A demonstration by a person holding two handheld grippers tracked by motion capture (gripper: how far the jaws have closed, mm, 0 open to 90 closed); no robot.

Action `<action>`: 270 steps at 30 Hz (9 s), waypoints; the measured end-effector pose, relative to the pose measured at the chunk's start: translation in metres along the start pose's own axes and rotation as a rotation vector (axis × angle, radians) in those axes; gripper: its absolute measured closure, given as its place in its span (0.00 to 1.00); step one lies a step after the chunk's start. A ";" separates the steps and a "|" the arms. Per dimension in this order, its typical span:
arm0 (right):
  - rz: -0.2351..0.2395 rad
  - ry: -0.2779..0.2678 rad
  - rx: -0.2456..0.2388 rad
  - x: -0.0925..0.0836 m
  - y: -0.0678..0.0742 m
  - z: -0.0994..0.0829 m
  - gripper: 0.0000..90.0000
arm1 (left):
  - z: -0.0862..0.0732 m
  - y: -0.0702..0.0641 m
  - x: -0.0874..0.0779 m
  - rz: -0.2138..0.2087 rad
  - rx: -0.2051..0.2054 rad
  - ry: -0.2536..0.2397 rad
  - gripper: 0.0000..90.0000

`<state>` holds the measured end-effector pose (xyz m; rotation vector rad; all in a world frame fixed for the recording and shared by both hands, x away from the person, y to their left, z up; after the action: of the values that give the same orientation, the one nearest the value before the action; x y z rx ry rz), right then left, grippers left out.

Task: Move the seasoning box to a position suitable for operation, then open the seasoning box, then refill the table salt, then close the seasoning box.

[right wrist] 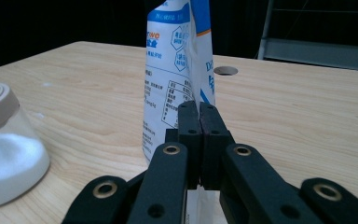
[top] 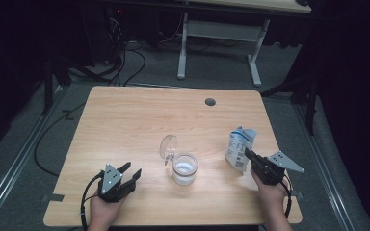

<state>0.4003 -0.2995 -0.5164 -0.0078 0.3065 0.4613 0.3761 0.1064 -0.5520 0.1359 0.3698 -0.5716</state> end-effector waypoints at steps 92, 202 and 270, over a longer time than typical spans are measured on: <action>-0.045 0.193 -0.092 -0.021 0.050 -0.045 0.63 | -0.002 -0.015 0.010 -0.069 -0.026 0.074 0.60; 0.207 0.173 -0.232 0.041 0.159 -0.020 1.00 | -0.004 0.040 -0.007 0.059 -0.185 0.037 0.70; 0.023 0.195 -0.085 0.001 0.048 -0.051 0.83 | -0.008 0.048 -0.012 0.074 -0.185 0.048 0.74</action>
<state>0.3649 -0.2598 -0.5620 -0.1326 0.4785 0.4977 0.3905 0.1539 -0.5535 -0.0145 0.4607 -0.4593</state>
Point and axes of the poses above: each handheld gripper's, and its own axes: x roughly forward along the jaws, z roughly out of its top, y roughly to its left, the point moved 9 cm from there along x, roughly forward along the jaws, and after that the axes turned 2 degrees about z, right-handed, at the moved point
